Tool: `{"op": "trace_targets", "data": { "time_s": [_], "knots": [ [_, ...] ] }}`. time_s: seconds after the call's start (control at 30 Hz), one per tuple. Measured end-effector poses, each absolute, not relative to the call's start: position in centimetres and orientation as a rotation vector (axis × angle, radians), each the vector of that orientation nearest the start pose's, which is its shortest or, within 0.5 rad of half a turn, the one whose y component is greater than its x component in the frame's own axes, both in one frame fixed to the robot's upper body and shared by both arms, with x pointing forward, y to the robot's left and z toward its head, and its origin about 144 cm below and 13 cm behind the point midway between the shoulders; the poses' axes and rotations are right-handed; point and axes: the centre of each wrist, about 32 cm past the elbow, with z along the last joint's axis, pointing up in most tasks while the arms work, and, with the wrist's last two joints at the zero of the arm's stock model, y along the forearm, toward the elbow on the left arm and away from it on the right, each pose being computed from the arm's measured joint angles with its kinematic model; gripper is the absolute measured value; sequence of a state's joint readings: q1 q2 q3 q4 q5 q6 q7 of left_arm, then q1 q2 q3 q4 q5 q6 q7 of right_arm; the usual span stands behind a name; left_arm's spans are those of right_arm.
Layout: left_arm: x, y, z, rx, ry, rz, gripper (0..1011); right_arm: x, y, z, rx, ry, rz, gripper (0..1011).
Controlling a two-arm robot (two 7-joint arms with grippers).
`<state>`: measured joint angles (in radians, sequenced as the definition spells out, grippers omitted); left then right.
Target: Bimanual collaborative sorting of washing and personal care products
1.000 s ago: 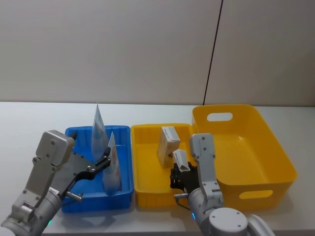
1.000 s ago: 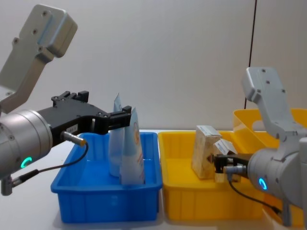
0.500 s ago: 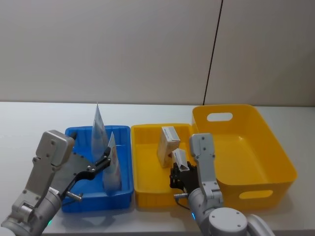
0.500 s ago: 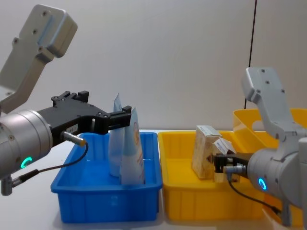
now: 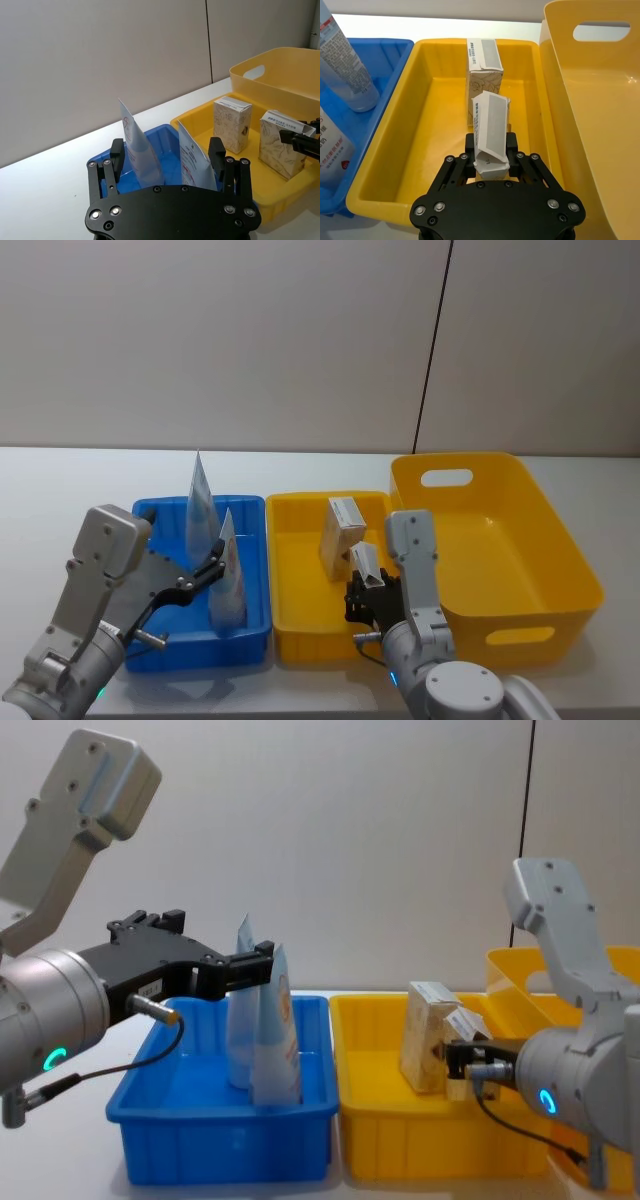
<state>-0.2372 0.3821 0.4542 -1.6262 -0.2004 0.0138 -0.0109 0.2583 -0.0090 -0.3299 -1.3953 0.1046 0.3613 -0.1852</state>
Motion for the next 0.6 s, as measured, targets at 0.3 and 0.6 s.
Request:
{"op": "trace_targets", "data": {
  "time_s": [0.3, 0.6],
  "knots": [
    [49.2, 19.8, 120.4, 0.061, -0.268, 1.124, 1001, 51.6, -12.3, 118.1, -0.213, 0.194, -1.397, 311],
    [49.2, 19.8, 120.4, 0.061, -0.268, 1.124, 1001, 51.7, -13.1, 120.4, -0.109, 0.202, -1.33, 311]
  ]
}}
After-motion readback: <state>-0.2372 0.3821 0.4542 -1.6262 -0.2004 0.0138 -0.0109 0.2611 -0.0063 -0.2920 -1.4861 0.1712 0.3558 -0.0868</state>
